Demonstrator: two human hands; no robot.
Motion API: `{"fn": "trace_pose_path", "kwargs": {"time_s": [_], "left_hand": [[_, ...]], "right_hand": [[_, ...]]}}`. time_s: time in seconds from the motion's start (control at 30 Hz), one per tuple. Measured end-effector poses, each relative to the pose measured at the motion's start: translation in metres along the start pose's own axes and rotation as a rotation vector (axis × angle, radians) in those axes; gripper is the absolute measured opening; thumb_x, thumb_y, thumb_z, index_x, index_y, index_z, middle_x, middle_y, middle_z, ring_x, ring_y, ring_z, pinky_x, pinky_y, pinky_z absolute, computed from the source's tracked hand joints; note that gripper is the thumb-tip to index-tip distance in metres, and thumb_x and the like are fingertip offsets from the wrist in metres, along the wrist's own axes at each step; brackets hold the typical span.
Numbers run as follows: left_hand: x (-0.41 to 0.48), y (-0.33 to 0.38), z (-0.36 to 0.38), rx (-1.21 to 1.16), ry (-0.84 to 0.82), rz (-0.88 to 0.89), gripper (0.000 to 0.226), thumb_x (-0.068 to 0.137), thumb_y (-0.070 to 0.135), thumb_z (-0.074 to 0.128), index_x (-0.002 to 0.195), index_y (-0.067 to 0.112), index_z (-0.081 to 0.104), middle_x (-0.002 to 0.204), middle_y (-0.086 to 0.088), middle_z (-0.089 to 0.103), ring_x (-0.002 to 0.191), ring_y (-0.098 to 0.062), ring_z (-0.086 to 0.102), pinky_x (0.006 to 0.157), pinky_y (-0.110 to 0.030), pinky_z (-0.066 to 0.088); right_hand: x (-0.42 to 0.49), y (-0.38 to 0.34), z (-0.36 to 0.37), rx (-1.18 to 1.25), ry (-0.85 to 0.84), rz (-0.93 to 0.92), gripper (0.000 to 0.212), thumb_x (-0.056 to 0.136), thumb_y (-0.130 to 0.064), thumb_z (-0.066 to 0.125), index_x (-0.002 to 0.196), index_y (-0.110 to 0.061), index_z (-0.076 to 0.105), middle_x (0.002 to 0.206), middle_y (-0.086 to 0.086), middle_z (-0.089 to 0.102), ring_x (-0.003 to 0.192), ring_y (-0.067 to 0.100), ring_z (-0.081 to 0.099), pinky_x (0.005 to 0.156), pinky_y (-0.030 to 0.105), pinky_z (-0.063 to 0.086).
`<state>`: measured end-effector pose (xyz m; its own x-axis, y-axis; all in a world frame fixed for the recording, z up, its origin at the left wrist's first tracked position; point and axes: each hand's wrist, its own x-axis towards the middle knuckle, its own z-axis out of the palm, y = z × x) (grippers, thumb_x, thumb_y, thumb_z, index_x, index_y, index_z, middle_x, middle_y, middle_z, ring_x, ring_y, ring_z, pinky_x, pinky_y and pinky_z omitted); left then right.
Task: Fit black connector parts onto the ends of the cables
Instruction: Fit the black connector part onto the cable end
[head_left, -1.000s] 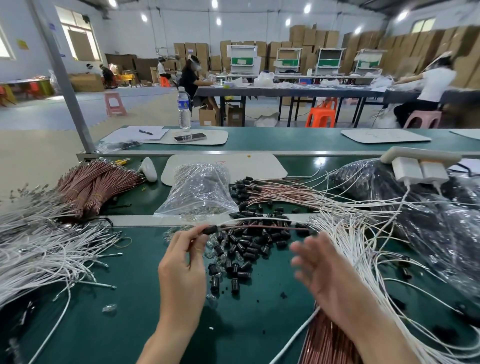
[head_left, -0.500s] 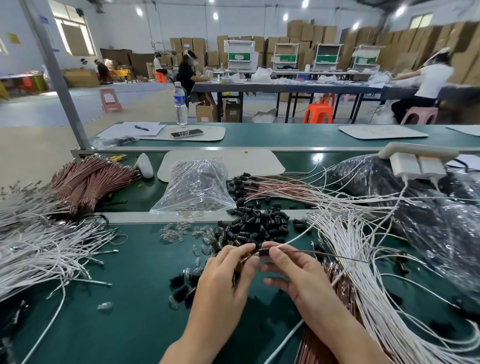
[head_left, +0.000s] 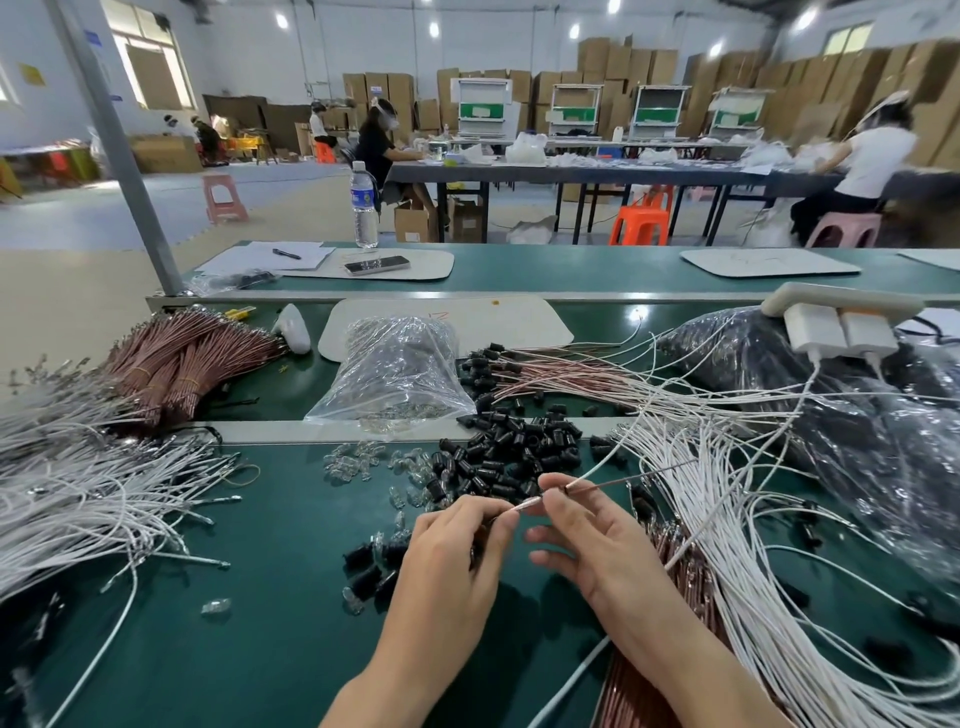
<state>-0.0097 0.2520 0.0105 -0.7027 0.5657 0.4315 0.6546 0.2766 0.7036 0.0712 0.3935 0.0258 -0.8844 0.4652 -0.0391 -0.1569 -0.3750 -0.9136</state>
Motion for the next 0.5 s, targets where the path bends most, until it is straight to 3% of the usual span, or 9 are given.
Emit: {"fn": "trace_pose_path", "kwargs": {"time_s": [0.23, 0.43, 0.5], "left_hand": [[-0.0006, -0.0029, -0.0006, -0.019, 0.004, -0.016, 0.021, 0.098, 0.061, 0.044, 0.107, 0.050, 0.060, 0.107, 0.037, 0.061, 0.106, 0.003, 0.051, 0.084, -0.010, 0.038], [0.0004, -0.0054, 0.0008, -0.098, 0.038, -0.020, 0.016, 0.100, 0.053, 0.049, 0.107, 0.046, 0.061, 0.096, 0.025, 0.066, 0.095, -0.005, 0.062, 0.079, -0.027, 0.051], [0.0007, -0.0052, 0.0016, -0.136, 0.024, -0.014, 0.012, 0.099, 0.046, 0.054, 0.109, 0.046, 0.061, 0.098, 0.024, 0.066, 0.095, -0.006, 0.063, 0.080, -0.023, 0.051]], "right_hand": [[-0.0010, 0.0008, -0.0019, -0.063, 0.079, -0.063, 0.023, 0.070, -0.027, 0.079, 0.093, -0.026, 0.079, 0.087, 0.003, 0.075, 0.080, 0.014, 0.071, 0.067, 0.022, 0.058], [-0.0005, 0.0007, -0.0007, -0.069, 0.070, -0.062, 0.025, 0.066, -0.032, 0.081, 0.091, -0.028, 0.079, 0.081, 0.000, 0.072, 0.074, 0.013, 0.068, 0.067, 0.023, 0.058], [0.0000, 0.0007, -0.0016, -0.060, 0.070, -0.067, 0.026, 0.065, -0.033, 0.082, 0.090, -0.028, 0.078, 0.081, 0.000, 0.071, 0.072, 0.013, 0.067, 0.067, 0.024, 0.058]]}}
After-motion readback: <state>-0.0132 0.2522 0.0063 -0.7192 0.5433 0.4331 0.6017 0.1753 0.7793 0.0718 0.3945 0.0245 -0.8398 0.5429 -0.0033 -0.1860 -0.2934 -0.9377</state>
